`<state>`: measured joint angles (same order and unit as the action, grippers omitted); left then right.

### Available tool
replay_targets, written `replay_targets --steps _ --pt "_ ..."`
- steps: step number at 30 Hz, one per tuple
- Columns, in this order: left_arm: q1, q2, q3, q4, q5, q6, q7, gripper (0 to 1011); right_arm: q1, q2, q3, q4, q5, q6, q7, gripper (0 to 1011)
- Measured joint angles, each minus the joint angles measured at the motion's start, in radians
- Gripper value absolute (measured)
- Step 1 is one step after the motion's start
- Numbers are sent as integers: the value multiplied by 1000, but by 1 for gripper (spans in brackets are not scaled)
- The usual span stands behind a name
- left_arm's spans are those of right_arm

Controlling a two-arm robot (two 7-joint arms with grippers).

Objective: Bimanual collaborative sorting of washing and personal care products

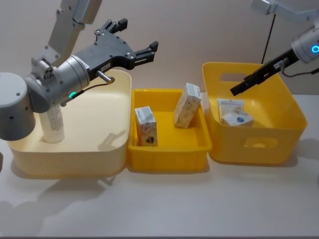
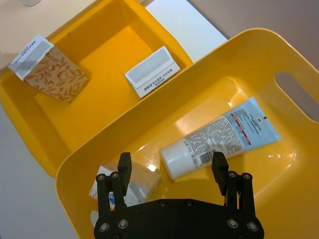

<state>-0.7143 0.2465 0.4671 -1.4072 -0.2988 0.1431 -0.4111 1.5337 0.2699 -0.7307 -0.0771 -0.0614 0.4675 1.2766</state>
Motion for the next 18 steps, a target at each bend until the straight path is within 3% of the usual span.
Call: replay_targets --steps 18 --pt "0 0 0 0 0 0 0 1003 0 0 0 1 0 0 1 1001"
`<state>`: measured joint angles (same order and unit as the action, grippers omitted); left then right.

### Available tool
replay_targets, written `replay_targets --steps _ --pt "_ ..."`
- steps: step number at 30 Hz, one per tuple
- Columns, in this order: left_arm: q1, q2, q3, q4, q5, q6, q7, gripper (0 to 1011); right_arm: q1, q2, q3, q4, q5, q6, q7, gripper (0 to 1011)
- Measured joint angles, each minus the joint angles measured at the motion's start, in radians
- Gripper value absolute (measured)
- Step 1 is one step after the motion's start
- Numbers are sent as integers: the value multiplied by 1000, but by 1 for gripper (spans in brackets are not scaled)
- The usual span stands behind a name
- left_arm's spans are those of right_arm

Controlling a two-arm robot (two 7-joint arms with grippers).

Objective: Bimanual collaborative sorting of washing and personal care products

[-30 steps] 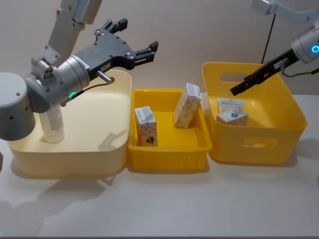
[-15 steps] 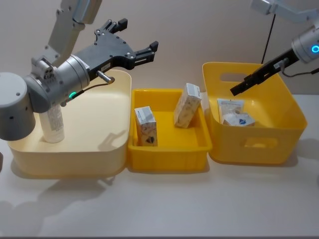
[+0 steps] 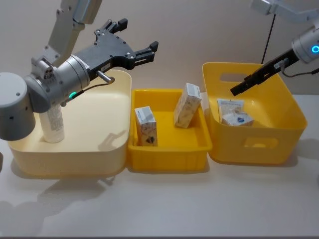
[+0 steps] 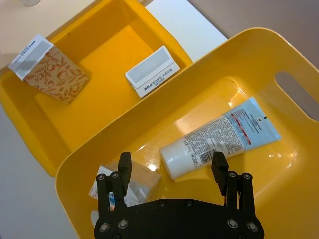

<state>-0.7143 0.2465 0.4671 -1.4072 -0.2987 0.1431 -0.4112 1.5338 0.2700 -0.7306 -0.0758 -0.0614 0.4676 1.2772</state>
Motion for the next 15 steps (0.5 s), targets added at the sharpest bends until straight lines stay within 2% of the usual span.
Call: replay_targets --steps 15 --pt "0 0 0 0 0 0 0 1003 0 0 0 0 0 0 0 1001"
